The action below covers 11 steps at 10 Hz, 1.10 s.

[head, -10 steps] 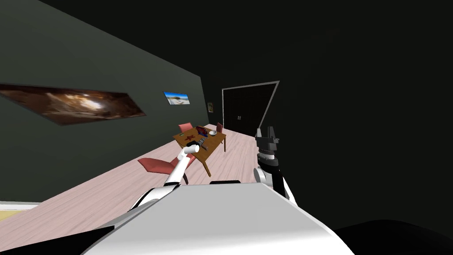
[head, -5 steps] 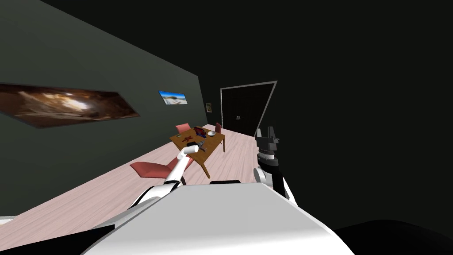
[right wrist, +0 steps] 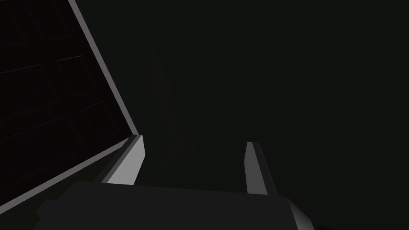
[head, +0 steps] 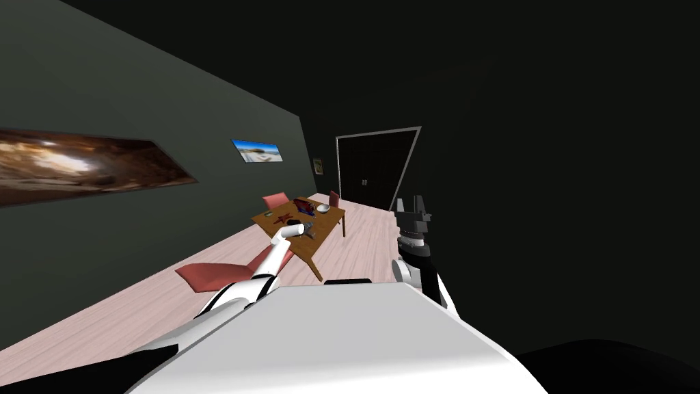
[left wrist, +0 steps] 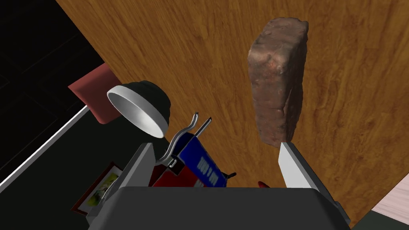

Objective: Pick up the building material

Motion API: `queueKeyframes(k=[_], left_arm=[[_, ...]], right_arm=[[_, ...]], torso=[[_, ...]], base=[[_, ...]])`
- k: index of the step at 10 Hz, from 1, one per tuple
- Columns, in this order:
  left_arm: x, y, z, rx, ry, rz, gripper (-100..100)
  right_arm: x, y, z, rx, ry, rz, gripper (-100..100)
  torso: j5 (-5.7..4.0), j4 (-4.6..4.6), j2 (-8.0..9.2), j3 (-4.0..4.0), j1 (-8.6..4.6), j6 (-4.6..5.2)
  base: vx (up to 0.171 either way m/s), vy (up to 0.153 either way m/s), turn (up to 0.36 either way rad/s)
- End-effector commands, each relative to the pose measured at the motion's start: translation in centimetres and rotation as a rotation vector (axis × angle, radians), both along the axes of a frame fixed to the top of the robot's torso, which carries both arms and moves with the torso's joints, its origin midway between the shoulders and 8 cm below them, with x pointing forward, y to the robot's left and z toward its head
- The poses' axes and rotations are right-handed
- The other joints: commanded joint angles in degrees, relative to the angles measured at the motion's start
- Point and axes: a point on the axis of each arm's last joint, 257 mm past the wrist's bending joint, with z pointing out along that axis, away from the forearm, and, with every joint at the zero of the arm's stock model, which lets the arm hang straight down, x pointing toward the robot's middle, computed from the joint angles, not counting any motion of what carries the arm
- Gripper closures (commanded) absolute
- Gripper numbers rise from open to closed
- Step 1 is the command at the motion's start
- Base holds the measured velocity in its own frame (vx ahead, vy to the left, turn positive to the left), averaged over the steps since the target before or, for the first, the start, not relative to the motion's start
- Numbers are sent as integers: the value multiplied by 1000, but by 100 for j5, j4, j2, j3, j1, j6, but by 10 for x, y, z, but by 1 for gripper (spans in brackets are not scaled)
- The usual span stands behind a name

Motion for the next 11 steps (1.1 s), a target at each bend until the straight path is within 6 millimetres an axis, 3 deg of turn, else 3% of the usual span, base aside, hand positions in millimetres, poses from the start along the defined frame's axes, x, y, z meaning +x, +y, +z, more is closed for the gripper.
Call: queueKeyframes(k=[1, 6, 9, 10, 11], left_arm=[[-12, 6, -16, -7, 63, 7, -100], [-46, 27, -46, -23, 221, 36, -100], [-81, 45, -67, -44, 356, 70, -100], [-83, 45, -69, -46, 363, 72, -100], [-101, 53, -77, -59, 423, 89, -100]], right_arm=[[0, 0, 0, 0, 0, 0, 0], [0, 0, 0, 0, 0, 0, 0], [0, 0, 0, 0, 0, 0, 0], [0, 0, 0, 0, 0, 0, 0], [0, 0, 0, 0, 0, 0, 0]], torso=[[0, 0, 0, 0, 0, 0], [0, 0, -3, -1, 3, -1], [2, -1, 0, -1, 6, -3], [2, -1, -2, -1, 7, -2], [2, -1, 1, -1, 4, -3]], base=[[69, 11, -69], [62, 14, -66], [78, 27, -84], [71, 23, -55], [74, 17, -101]])
